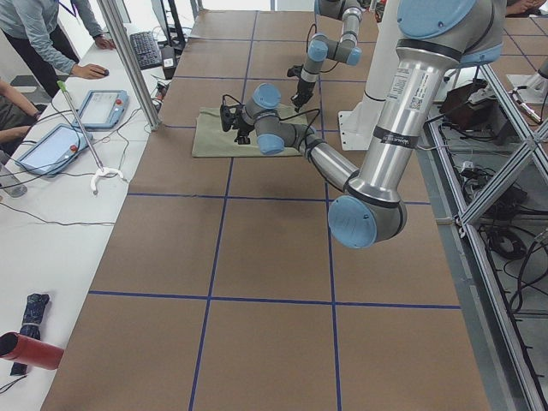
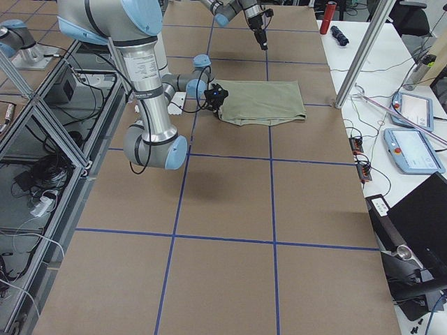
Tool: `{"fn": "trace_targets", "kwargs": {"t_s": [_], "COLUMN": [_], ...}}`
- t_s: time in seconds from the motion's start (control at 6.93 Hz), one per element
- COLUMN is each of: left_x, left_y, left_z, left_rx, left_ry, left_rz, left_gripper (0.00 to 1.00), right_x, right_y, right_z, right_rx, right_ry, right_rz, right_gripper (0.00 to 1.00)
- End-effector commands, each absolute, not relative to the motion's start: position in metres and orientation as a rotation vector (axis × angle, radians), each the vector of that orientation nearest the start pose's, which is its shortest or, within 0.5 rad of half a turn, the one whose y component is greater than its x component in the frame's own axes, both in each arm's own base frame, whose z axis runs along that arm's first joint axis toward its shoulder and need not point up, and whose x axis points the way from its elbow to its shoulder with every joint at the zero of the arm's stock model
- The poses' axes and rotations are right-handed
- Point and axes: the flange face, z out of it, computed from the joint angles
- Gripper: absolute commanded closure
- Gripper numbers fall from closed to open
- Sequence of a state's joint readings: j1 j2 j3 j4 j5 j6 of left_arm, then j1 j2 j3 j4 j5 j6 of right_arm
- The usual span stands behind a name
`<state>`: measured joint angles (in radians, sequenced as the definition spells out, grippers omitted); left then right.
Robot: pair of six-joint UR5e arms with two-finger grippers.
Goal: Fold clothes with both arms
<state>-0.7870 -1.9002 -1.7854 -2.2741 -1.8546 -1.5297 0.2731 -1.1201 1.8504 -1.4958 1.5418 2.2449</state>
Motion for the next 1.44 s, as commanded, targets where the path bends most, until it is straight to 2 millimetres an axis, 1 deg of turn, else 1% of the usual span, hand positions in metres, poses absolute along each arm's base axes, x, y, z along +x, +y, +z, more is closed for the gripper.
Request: {"fn": "trace_targets", "kwargs": {"t_s": [0.0,0.14,0.29,0.43,0.58,0.72,0.87,1.01,1.15,1.3], "left_x": [0.340,0.335,0.347,0.370,0.399,0.419,0.446,0.466,0.481,0.495], "left_y": [-0.491,-0.479,-0.459,-0.430,-0.393,-0.361,-0.337,-0.315,-0.294,-0.279], "left_z": [0.290,0.295,0.287,0.280,0.281,0.288,0.299,0.301,0.306,0.311], "left_rx": [0.283,0.253,0.168,0.103,0.065,0.041,0.019,-0.011,-0.056,-0.054], "left_ry": [1.261,1.267,1.306,1.332,1.338,1.328,1.254,1.210,1.197,1.185], "left_rz": [-0.466,-0.496,-0.560,-0.602,-0.654,-0.672,-0.687,-0.681,-0.674,-0.665], "left_gripper": [0.45,0.43,0.43,0.43,0.43,0.43,0.43,0.43,0.43,0.43], "right_x": [-0.547,-0.542,-0.539,-0.539,-0.540,-0.540,-0.540,-0.541,-0.540,-0.540], "right_y": [-0.308,-0.307,-0.306,-0.304,-0.302,-0.302,-0.302,-0.302,-0.302,-0.302], "right_z": [0.268,0.265,0.264,0.264,0.264,0.264,0.264,0.263,0.263,0.264], "right_rx": [-0.154,-0.157,-0.160,-0.162,-0.164,-0.164,-0.164,-0.165,-0.165,-0.165], "right_ry": [-0.845,-0.853,-0.858,-0.859,-0.858,-0.858,-0.858,-0.861,-0.860,-0.858], "right_rz": [0.918,0.923,0.928,0.927,0.924,0.924,0.922,0.921,0.922,0.920], "right_gripper": [1.00,1.00,1.00,1.00,1.00,1.00,1.00,1.00,1.00,1.00]}}
